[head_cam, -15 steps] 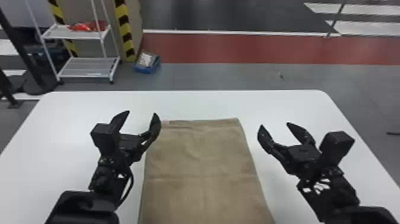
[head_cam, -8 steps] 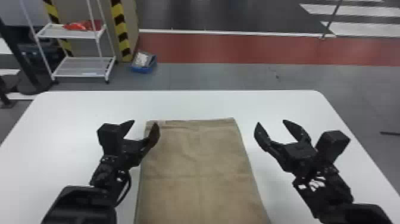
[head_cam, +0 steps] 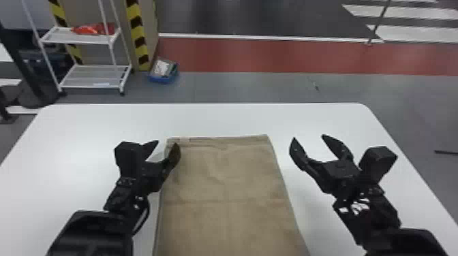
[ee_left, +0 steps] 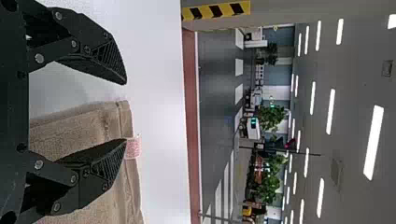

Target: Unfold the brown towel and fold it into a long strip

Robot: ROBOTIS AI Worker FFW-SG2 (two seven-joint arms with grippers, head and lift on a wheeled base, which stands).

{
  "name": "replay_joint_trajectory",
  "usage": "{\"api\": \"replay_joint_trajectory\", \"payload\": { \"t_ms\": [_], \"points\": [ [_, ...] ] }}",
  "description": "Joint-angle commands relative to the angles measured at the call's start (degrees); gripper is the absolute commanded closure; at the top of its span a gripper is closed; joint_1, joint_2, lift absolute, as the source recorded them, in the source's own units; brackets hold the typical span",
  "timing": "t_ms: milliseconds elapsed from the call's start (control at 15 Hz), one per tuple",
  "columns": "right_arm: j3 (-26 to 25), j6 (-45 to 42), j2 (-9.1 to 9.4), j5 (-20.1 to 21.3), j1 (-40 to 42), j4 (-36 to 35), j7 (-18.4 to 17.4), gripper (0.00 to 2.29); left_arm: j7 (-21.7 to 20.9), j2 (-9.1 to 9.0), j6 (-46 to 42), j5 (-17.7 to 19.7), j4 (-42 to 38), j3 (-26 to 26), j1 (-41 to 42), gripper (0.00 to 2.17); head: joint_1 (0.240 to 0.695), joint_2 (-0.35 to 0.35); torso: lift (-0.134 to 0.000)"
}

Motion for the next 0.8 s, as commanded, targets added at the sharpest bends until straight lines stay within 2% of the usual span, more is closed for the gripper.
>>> {"api": "replay_joint_trajectory", "payload": {
  "t_ms": [0,667,733],
  "points": [
    [0.0,0.0,-0.10,0.0,-0.1,0.0,0.0,0.14,-0.7,-0.16,0.2,-0.1,0.5,0.0,0.0,0.70,0.695,-0.061,-0.122],
    [0.0,-0.2,-0.27,-0.7,-0.2,0.0,0.3,0.14,-2.1,0.10,1.5,-1.2,0.6,0.0,-0.1,0.71,0.695,-0.063,-0.122],
    [0.0,-0.2,-0.27,-0.7,-0.2,-0.1,0.4,0.14,-2.5,0.01,1.5,-1.2,0.6,0.0,-0.1,1.04,0.695,-0.065,-0.122]
  ]
}}
